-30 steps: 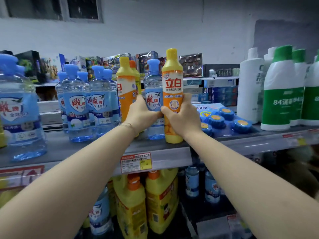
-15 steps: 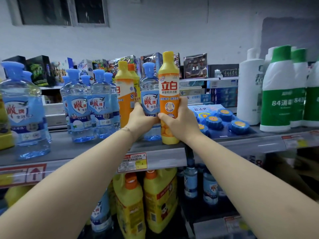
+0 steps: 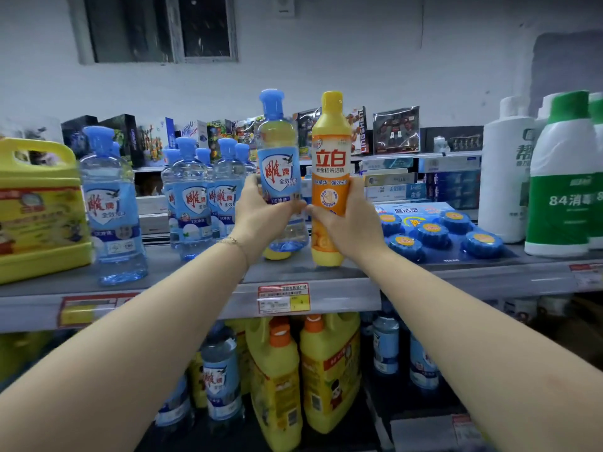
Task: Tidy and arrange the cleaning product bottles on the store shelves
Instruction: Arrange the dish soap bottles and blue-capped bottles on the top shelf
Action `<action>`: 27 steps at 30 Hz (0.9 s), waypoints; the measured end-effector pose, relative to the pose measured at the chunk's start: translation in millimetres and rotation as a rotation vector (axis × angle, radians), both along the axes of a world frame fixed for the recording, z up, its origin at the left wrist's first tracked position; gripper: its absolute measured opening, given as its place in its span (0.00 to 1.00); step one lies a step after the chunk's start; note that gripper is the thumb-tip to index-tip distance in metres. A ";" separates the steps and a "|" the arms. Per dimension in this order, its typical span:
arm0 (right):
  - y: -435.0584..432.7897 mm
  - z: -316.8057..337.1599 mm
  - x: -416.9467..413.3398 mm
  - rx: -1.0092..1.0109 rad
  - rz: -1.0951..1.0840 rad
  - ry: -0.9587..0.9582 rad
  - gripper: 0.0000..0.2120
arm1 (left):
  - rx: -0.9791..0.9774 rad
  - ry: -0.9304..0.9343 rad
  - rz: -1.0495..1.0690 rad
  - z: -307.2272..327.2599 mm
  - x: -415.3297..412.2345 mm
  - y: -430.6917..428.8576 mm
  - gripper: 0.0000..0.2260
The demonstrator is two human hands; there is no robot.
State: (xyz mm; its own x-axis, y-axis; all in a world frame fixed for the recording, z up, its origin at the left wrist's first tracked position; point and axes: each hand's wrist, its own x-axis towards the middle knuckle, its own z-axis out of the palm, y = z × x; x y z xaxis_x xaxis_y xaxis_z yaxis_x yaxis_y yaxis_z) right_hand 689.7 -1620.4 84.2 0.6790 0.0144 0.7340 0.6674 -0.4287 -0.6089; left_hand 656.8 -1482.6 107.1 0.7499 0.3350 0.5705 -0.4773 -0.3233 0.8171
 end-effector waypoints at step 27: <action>237.3 4.7 -103.0 0.064 0.259 -0.092 0.25 | 0.050 -0.209 0.368 -17.6 -131.5 222.6 0.25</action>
State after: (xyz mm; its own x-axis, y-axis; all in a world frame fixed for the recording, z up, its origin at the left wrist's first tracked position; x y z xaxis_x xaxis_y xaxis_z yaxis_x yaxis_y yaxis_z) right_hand 586.6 -1383.1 89.0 0.5895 0.1308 0.7971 0.8033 -0.1991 -0.5613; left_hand 525.3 -1260.0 89.5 0.4522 0.5270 0.7196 -0.4762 -0.5395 0.6944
